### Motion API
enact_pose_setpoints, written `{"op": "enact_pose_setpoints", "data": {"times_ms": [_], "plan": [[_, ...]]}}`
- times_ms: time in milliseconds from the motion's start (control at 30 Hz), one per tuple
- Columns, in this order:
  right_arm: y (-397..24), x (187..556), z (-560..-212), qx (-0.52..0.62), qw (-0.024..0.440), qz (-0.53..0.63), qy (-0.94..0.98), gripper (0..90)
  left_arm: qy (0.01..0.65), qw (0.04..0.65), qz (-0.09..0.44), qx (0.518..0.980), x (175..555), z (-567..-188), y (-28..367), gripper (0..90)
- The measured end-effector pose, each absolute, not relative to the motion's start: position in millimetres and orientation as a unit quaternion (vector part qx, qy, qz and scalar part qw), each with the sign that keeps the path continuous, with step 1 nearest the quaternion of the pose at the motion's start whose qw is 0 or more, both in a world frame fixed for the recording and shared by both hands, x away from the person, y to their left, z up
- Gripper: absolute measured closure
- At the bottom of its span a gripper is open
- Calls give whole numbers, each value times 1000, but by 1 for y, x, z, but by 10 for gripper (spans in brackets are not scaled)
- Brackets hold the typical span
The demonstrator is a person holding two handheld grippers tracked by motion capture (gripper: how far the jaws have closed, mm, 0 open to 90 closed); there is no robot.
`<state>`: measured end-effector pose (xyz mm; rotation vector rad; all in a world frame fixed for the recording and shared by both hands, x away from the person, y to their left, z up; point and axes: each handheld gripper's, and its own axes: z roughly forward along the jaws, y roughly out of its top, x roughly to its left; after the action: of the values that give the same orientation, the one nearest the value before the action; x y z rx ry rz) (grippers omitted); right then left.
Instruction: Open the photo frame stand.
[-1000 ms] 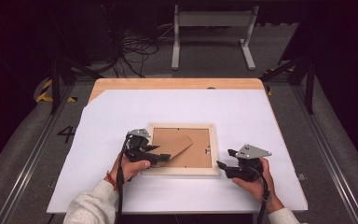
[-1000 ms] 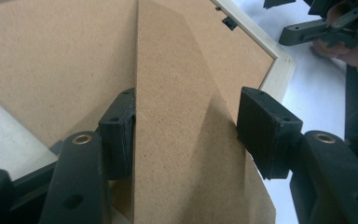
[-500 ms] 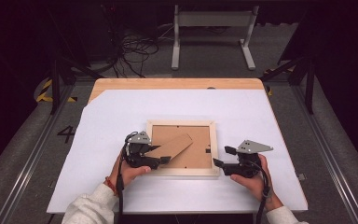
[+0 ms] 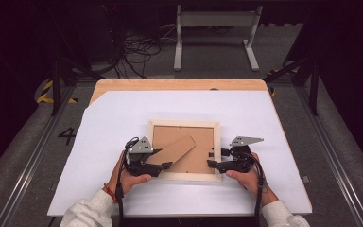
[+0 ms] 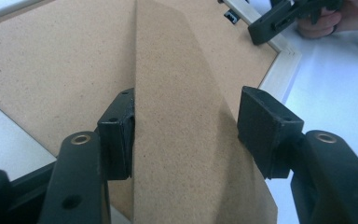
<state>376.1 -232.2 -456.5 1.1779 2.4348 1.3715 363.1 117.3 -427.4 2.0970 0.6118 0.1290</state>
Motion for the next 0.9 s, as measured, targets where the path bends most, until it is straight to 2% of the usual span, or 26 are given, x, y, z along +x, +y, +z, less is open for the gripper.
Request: {"op": "enact_pose_setpoints", "data": {"times_ms": [133, 333, 467, 733, 900], "plan": [[-229, 379, -458, 392, 42, 456, 798, 254, 244, 462, 60, 850, 361, -426, 117, 422], [-239, 380, -455, 404, 27, 484, 776, 383, 235, 463, 73, 852, 358, -421, 116, 422], [-243, 377, -450, 401, 45, 498, 767, 436, 229, 463, 89, 851, 356, -418, 114, 425], [-249, 378, -444, 398, 88, 497, 766, 474, 223, 468, 107, 848, 357, -417, 109, 426], [-252, 380, -444, 392, 83, 506, 764, 481, 216, 475, 108, 846, 356, -419, 110, 430]]}}
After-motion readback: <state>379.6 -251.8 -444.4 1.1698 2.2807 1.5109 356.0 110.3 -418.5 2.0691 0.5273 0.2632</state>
